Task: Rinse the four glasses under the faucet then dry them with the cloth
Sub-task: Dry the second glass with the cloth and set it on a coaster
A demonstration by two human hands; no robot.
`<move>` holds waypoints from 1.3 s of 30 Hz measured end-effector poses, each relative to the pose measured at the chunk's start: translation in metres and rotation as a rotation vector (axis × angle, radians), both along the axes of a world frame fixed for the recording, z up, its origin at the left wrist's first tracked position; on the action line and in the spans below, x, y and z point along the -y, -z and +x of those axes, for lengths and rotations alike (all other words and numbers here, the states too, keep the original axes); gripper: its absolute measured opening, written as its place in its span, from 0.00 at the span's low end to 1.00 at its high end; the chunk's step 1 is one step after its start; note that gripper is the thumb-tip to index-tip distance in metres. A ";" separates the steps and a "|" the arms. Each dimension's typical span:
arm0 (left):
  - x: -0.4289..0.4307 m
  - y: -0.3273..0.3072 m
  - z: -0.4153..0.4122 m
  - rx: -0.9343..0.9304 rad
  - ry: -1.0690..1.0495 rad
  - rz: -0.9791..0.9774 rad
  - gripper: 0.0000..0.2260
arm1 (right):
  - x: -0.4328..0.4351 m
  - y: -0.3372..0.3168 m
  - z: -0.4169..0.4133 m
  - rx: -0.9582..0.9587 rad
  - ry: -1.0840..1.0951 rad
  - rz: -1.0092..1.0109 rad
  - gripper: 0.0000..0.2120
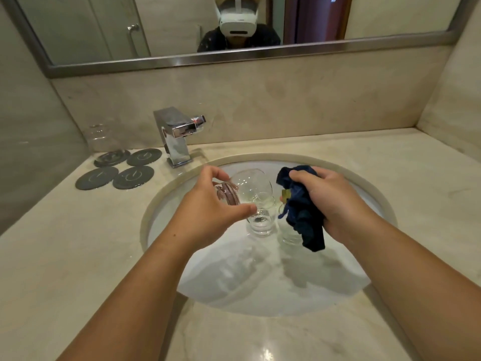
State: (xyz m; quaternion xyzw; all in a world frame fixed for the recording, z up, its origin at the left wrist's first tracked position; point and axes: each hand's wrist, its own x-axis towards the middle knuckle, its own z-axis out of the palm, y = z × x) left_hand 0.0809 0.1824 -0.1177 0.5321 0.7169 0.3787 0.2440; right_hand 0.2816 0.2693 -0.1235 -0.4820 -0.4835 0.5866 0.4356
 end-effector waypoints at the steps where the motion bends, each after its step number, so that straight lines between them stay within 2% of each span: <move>1: 0.001 0.000 0.000 -0.025 0.009 -0.002 0.29 | 0.000 -0.002 0.001 -0.016 0.016 0.022 0.06; 6: 0.002 -0.001 0.001 -0.116 0.038 0.007 0.27 | 0.014 -0.019 0.000 -0.048 0.025 0.279 0.09; 9: 0.002 -0.002 0.005 -0.090 0.038 0.022 0.26 | 0.024 -0.023 -0.004 0.061 -0.027 0.497 0.10; 11: 0.002 -0.001 0.006 -0.084 0.045 0.034 0.26 | 0.027 -0.021 -0.007 0.129 -0.076 0.558 0.09; 16: 0.001 0.002 0.005 -0.100 0.084 0.060 0.27 | 0.025 -0.012 -0.012 0.229 -0.150 0.471 0.08; 19: -0.002 0.003 0.005 -0.004 0.046 0.103 0.31 | 0.023 -0.008 -0.013 0.224 -0.142 0.370 0.07; 23: -0.005 0.003 0.002 0.180 0.002 0.233 0.32 | 0.027 -0.010 -0.016 -0.096 -0.209 0.012 0.07; 26: -0.006 0.003 0.009 0.223 -0.007 0.284 0.21 | 0.033 -0.009 -0.023 -0.273 -0.306 -0.226 0.15; 28: -0.008 0.004 0.013 0.262 0.006 0.289 0.17 | 0.036 -0.006 -0.029 -0.336 -0.343 -0.313 0.17; 30: -0.009 0.007 0.015 0.232 0.038 0.265 0.22 | 0.036 -0.005 -0.030 -0.358 -0.339 -0.311 0.17; 33: -0.007 0.005 0.014 0.187 0.099 0.187 0.22 | 0.035 -0.007 -0.026 -0.284 -0.314 -0.221 0.16; 35: -0.006 0.008 0.012 0.149 0.108 0.175 0.26 | 0.036 -0.011 -0.024 -0.241 -0.273 -0.150 0.14; 37: -0.007 0.010 0.011 0.103 0.091 0.184 0.28 | 0.036 -0.016 -0.023 -0.216 -0.199 -0.053 0.11; 39: -0.007 0.011 0.011 0.047 0.082 0.204 0.29 | 0.038 -0.021 -0.021 -0.136 -0.137 0.102 0.13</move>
